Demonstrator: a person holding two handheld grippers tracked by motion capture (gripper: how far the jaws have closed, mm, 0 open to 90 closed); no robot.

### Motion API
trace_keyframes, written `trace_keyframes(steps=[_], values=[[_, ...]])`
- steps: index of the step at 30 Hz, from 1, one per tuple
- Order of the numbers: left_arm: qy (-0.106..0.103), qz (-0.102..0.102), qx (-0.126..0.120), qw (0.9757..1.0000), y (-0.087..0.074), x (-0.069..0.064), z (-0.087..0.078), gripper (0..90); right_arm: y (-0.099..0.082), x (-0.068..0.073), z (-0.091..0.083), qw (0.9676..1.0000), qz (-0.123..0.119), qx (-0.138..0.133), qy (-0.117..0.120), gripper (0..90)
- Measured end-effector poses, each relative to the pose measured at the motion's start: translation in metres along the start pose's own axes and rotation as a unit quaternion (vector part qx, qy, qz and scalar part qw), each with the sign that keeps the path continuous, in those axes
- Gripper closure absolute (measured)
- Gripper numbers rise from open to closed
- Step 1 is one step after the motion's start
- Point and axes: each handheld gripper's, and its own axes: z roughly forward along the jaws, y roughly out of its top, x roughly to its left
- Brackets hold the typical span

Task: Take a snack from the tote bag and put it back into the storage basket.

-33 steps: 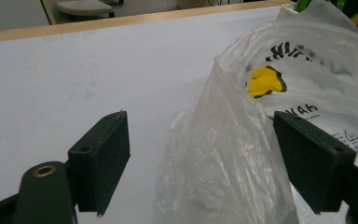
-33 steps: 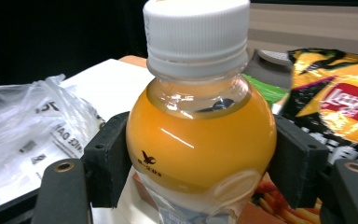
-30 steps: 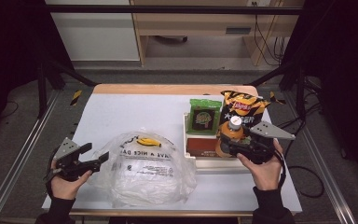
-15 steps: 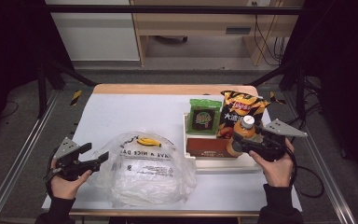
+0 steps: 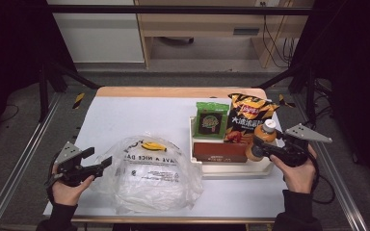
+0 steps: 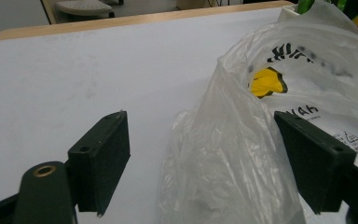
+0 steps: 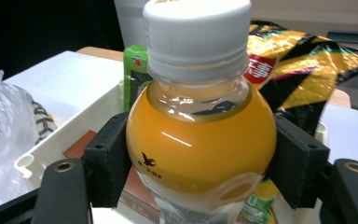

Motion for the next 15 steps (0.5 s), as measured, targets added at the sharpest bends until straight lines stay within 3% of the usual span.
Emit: trace_keyframes(steps=[15], values=[[-0.001,0.001,0.003,1.0000,-0.001,-0.001,0.001,20.0,-0.016,-0.021,0.005,0.9996,0.000,0.029,-0.006,30.3]])
